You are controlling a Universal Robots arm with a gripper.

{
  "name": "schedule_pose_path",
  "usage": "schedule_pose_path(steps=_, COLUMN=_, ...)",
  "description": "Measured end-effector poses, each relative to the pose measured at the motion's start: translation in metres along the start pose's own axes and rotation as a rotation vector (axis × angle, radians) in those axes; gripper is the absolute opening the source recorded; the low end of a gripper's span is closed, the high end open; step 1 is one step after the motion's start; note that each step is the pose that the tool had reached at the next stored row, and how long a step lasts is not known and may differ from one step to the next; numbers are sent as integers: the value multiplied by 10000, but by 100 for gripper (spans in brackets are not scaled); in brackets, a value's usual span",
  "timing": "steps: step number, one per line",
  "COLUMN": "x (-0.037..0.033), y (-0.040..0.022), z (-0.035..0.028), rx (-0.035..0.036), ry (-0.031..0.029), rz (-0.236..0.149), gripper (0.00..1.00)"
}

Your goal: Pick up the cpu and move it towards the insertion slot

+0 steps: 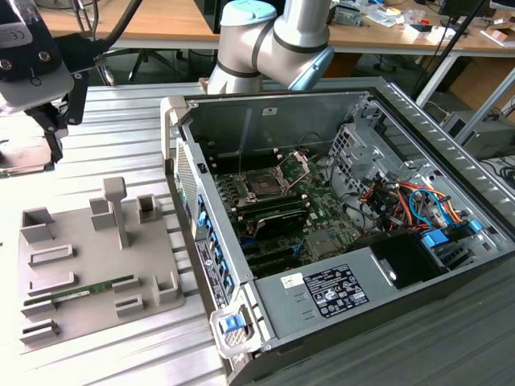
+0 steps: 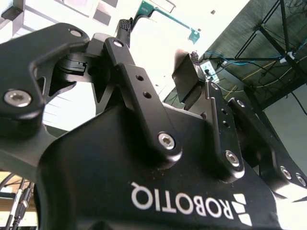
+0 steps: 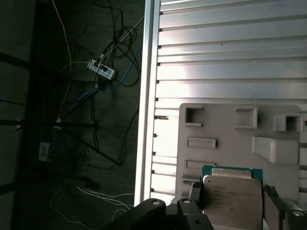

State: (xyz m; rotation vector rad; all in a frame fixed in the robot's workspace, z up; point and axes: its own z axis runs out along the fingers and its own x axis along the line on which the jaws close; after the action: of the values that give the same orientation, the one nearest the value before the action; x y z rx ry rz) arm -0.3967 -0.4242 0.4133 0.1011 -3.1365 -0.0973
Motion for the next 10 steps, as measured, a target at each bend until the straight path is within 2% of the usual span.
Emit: schedule_pose_path(steps=10, x=-83, y=-5, z=0, rx=-1, ry=0, rz=-1, gripper=55)
